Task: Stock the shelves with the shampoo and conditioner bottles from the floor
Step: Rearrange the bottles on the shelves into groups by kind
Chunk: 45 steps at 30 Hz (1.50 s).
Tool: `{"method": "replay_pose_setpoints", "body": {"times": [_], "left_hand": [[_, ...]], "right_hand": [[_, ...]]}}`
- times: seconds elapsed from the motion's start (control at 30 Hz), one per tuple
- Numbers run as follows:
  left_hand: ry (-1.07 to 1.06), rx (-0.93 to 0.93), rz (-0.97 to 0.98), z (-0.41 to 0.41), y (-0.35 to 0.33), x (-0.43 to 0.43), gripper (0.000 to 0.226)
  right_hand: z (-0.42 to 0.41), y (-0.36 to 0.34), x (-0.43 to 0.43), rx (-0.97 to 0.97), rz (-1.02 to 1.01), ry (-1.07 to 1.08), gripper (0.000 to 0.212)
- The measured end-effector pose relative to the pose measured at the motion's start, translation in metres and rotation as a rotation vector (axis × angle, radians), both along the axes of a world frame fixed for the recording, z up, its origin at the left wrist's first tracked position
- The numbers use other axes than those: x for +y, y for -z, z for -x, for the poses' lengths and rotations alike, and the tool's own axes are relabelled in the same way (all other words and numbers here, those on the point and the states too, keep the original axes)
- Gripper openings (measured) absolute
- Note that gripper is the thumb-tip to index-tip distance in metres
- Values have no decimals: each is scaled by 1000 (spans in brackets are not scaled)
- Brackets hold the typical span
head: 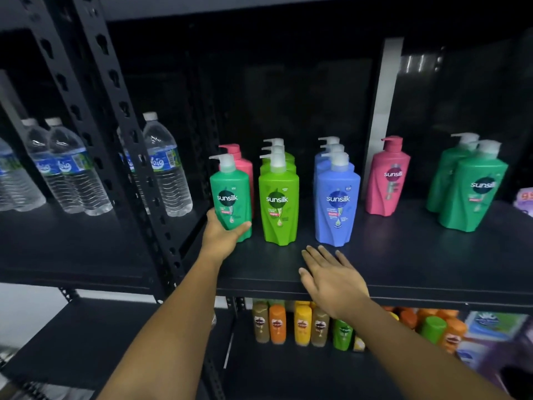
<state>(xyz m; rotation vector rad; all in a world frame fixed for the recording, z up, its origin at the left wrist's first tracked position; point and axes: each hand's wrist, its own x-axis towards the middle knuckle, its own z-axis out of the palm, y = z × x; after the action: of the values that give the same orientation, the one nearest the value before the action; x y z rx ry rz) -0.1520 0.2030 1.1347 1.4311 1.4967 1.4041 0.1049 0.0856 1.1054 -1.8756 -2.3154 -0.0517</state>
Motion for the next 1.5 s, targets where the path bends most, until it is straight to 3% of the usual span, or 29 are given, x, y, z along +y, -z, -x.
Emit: {"method": "replay_pose_setpoints", "body": {"times": [0.23,0.4,0.53,0.63,0.7,0.8,1.03,1.2,1.37,1.5], "left_hand": [[-19,77,20,-8,-3,-44,65],[16,151,-15,-24,2,-92,68],[104,230,-24,-48,5,-122,60],[233,252,-16,-70,2,-129,53],[298,286,-23,-87,2,-131,50],[388,357,-52,-118,1,-132,47],[524,696,-109,-214,2,-126,48],[680,1019,-46,-282,1,-116,50],[674,1092,18,-331,-2,-104,59],[654,1119,56,-365,-2,-90,61]], "right_hand": [[-1,-3,-3,83,7,-1,63],[-7,-18,-13,398,60,73,60],[-13,-22,-28,500,65,14,71],[-19,-32,-39,815,117,-46,88],[-27,-39,-46,994,125,-81,86],[-48,-46,-62,1106,124,-46,79],[-139,-46,-86,1061,19,153,81],[-238,0,-36,943,-90,255,83],[-271,-41,-61,1026,-91,348,64],[-304,-45,-55,1059,-67,427,62]]}}
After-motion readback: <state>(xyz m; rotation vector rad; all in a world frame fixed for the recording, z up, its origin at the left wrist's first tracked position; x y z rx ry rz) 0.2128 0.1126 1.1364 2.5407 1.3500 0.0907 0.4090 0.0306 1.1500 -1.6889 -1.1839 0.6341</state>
